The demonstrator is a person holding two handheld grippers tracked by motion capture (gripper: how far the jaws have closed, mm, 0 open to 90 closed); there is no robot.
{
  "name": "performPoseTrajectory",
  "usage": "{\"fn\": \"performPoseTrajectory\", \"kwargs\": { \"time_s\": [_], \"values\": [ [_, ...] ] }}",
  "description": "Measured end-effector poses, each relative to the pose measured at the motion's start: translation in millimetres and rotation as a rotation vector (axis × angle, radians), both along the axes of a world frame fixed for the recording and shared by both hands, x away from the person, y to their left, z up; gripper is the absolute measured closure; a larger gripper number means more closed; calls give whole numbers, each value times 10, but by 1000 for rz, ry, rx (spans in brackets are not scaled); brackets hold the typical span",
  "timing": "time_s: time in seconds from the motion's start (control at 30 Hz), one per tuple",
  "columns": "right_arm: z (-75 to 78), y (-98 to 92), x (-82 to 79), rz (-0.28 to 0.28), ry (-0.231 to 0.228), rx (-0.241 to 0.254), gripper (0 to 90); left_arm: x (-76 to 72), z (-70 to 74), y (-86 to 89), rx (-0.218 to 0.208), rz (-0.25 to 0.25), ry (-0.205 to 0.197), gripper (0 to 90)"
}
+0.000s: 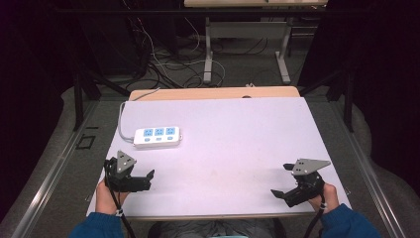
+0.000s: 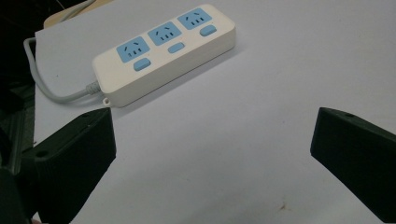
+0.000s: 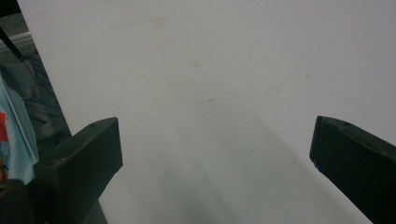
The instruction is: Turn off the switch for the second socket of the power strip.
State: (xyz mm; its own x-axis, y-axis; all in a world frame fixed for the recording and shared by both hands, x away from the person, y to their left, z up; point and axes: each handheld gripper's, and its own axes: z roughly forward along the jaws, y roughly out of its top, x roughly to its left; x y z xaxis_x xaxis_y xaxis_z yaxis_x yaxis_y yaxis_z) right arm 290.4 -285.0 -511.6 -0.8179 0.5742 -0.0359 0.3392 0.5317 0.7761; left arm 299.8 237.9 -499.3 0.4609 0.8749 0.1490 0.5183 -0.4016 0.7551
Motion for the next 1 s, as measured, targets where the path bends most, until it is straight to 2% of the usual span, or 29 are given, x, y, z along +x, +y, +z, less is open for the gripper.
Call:
{"fn": "performPoseTrajectory", "kwargs": {
  "time_s": [0.07, 0.17, 0.23, 0.27, 0.3, 0.33, 0.37, 0.43, 0.47, 0.5, 0.57, 0.6, 0.67, 0.7, 0.73, 0.83, 1.0],
  "values": [
    [4, -2, 0, 3, 6, 1, 19, 46, -22, 19, 14, -1, -14, 0],
    [-1, 5, -3, -1, 1, 1, 18, 63, -36, 40, 4, 0, 9, 1],
    [-1, 7, -7, 0, 3, 0, 19, 81, -36, 61, 7, 4, -1, 1],
    [-1, 6, -3, 5, -3, -3, 18, 84, -24, 64, 3, 4, 7, 1],
    [-1, 7, -4, 1, -7, -3, 19, 93, -26, 60, 0, 9, -11, 1],
    [-2, 6, -3, 2, -8, -3, 18, 95, -10, 57, 2, 9, -2, 1],
    [-2, 6, -3, 2, -8, -3, 18, 106, -10, 51, 3, 10, -15, 1],
    [-2, 3, -2, 1, -10, -1, 19, 128, -3, 37, 1, 10, -17, 2],
    [5, -4, -1, 6, 5, -8, 19, 140, 6, 33, 4, 6, -6, 3],
    [3, -6, 3, 11, 6, -8, 20, 160, 5, 32, 16, 0, -17, 3],
    [0, -4, 4, 13, 2, -6, 20, 193, 6, 20, 12, 1, -22, 3],
    [-4, 6, -9, -6, -2, -1, 20, 210, 11, 16, 7, -2, -15, 3],
    [-1, 4, -4, 5, -6, -4, 20, 247, 8, 10, 9, 5, -26, 3],
    [-1, 4, -4, 4, -6, -5, 20, 264, 16, 15, 14, 1, -15, 3],
    [-3, 6, -5, 0, -6, -5, 20, 289, 4, 13, 11, 4, -28, 3],
    [1, 3, 0, 3, 1, -11, 19, 346, 6, 18, 9, 13, -19, 3],
    [-9, 10, -4, 4, 0, -4, 19, 446, 7, 29, 10, 21, -28, 5]
  ]
}}
